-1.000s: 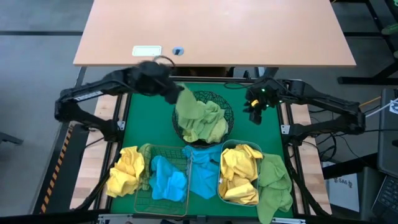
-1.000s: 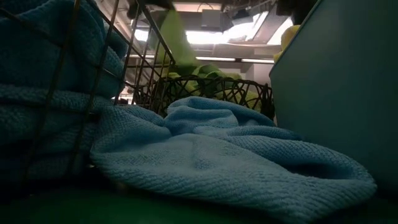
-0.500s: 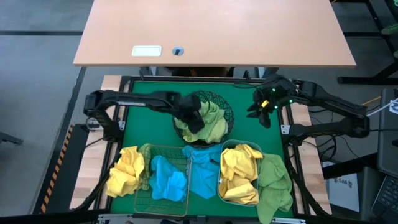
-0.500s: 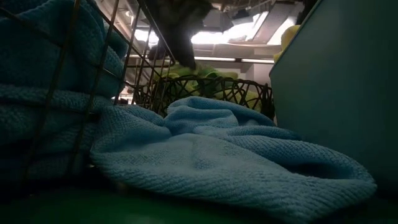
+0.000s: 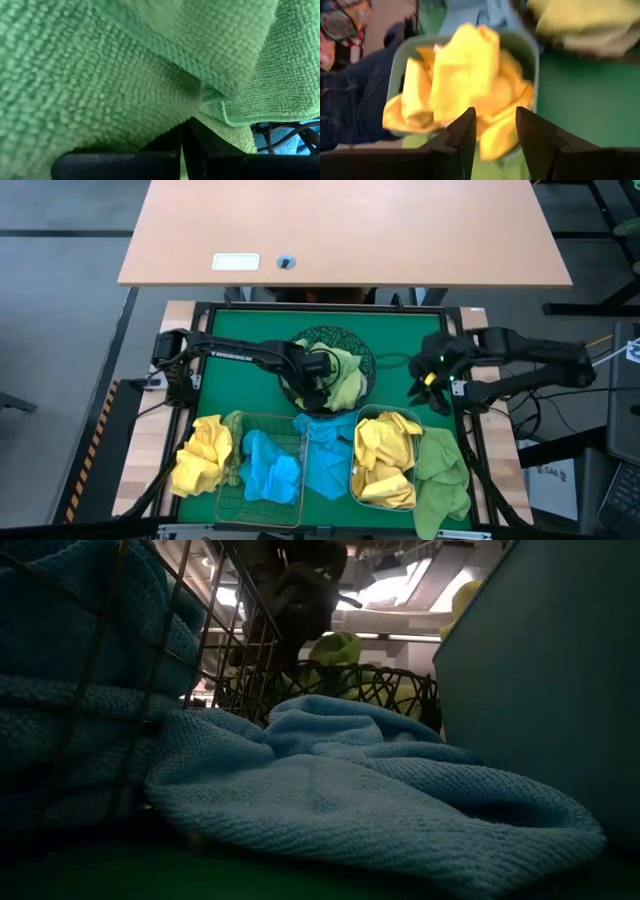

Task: Sort microfiber towel by color & place in baskets
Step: Put the green microfiber cloth into the round wire basket

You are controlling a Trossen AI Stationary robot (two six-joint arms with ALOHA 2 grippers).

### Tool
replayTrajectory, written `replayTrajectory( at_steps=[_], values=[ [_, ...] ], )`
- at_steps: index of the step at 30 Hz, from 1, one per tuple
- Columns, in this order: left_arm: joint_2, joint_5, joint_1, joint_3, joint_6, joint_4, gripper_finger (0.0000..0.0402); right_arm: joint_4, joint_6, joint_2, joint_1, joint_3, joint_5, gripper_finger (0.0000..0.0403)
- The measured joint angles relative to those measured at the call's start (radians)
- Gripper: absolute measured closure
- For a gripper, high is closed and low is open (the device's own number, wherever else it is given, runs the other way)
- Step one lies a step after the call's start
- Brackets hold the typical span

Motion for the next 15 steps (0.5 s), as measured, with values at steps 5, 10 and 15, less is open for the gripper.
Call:
replayTrajectory(
  at_steps=[5,10,15],
  values=[
    [0.0,-0.007,0.0,0.0,0.001,0.002,0.0401,-0.08,0.166,0.0,0.167,0.0,0.132,0.0263],
    [0.0,-0.007,0.0,0.0,0.001,0.002,0.0402,-0.125,0.369,0.0,0.33,0.0,0.233,0.0263],
    [0.0,0.034,0.001,0.0,0.002,0.0,0.0382,-0.125,0.542,0.016,0.48,0.0,0.241,0.0263]
  ],
)
